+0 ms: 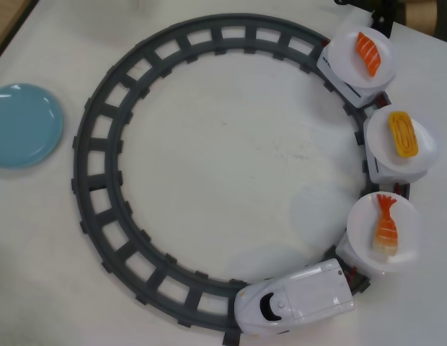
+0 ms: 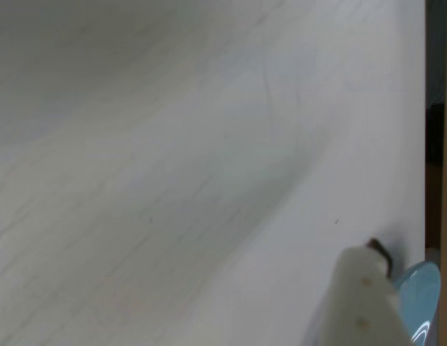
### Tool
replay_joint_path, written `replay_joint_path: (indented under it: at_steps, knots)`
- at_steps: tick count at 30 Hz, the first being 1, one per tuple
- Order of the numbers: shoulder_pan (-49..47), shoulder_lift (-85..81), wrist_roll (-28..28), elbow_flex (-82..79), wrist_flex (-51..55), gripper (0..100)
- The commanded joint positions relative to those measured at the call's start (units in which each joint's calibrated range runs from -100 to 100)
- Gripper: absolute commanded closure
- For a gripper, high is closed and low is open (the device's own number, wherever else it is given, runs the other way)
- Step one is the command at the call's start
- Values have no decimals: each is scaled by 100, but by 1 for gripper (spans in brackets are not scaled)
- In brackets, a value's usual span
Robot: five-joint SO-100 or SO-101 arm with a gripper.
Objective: Pick up the sushi from the Shinkansen and put it on the blue dish
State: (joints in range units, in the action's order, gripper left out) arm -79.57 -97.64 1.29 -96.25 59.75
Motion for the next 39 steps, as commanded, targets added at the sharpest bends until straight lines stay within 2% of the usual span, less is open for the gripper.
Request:
replay_joint_path:
  at_steps: [1,39]
  knots:
    - [-36,-45,7,-41,-77,81]
    - [17,-45,12,49,-34,81]
